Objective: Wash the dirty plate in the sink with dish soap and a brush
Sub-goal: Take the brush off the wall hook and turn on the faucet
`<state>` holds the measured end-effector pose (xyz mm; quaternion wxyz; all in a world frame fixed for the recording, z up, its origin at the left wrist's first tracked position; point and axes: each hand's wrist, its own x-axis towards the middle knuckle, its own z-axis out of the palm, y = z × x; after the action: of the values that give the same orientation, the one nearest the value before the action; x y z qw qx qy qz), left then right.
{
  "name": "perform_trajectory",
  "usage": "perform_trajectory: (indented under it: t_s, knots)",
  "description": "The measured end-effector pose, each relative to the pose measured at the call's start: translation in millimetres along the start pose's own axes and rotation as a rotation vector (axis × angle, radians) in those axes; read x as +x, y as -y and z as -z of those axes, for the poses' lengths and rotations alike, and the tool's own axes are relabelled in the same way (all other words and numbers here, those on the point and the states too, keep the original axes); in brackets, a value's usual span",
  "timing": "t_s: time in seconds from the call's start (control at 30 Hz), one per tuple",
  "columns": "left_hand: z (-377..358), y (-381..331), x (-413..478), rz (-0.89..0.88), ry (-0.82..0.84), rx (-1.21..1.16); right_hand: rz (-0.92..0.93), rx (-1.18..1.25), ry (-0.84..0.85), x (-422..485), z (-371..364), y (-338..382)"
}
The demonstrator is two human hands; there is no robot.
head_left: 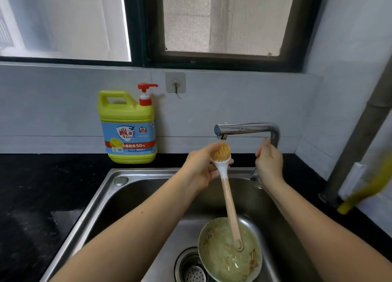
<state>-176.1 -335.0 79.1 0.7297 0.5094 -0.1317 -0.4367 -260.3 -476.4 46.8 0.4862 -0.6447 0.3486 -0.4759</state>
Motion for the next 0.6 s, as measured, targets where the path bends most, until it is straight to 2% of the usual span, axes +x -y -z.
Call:
perform_trajectory:
  t_s: [0.33, 0.6]
  knots:
    - [0.8, -2.8, -2.7, 0.034, -0.021, 0.002, 0.115, -0.011, -0.071, -12.0, -3.1, -1.7]
    - [2.8, -1.8, -0.6, 0.038, -0.022, 0.019, 0.100, -0.024, -0.085, -7.7, -4.1, -2.5]
